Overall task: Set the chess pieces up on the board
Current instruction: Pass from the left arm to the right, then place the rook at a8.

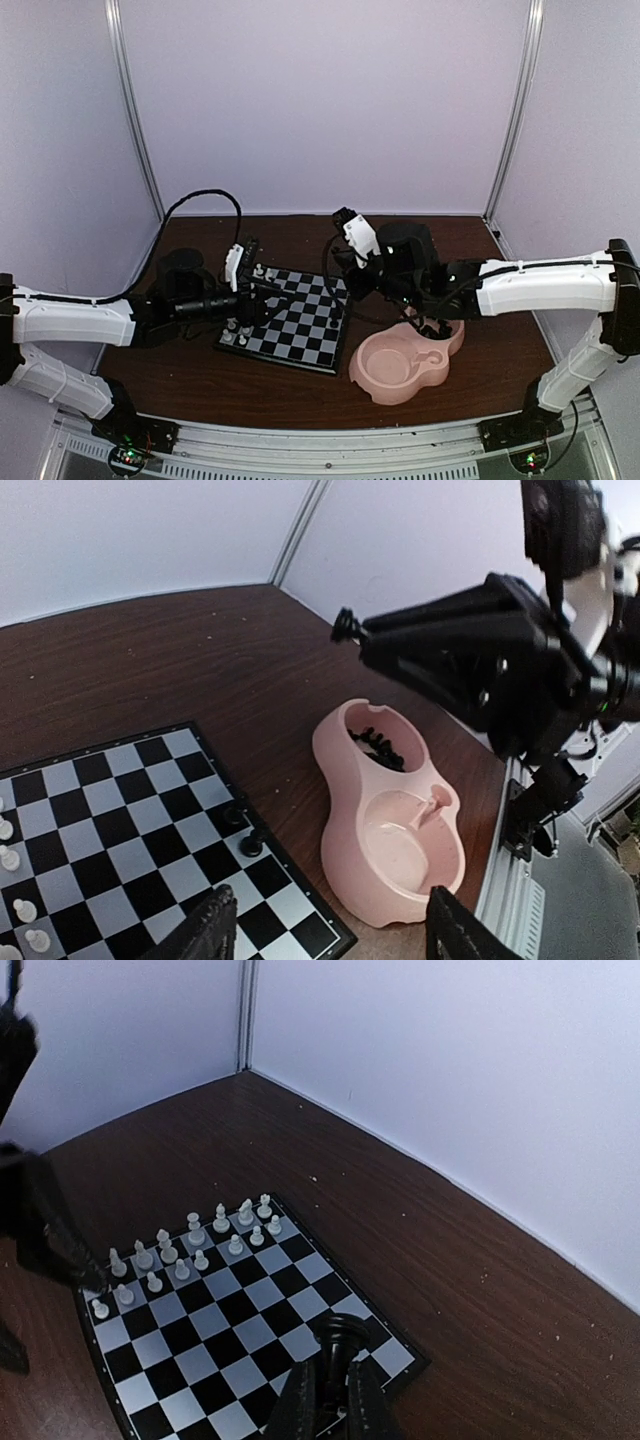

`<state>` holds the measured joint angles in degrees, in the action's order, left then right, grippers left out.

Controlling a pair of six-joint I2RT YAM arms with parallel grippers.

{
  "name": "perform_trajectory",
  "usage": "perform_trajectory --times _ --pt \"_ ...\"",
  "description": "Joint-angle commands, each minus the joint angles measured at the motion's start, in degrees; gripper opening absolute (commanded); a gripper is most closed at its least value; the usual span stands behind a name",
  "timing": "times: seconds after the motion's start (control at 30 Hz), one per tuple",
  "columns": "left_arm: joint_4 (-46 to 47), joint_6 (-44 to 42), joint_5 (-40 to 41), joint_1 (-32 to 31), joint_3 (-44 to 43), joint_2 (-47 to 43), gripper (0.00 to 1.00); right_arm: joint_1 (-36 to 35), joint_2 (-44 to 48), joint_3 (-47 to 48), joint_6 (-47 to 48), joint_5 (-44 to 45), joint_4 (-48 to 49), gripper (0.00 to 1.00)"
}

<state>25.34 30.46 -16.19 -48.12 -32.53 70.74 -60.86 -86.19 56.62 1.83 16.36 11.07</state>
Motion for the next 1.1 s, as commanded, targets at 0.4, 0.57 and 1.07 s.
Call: perform_trajectory --times 0.4,0.57,1.07 --pt "-2.51 -4.39 5.5 -0.22 0.32 -1.13 0.64 9.0 -20.56 41.93 -24.2 -5.4 -61.27 0.0" --pt "-2.41 -4.04 4.58 -0.22 0.34 -0.94 0.64 9.81 -27.34 50.29 -23.43 -6.47 -67.34 0.0" --pt "-2.4 -3.49 3.47 -0.22 0.02 -0.57 0.64 23.97 -44.02 60.46 -28.17 -40.88 -65.35 0.0"
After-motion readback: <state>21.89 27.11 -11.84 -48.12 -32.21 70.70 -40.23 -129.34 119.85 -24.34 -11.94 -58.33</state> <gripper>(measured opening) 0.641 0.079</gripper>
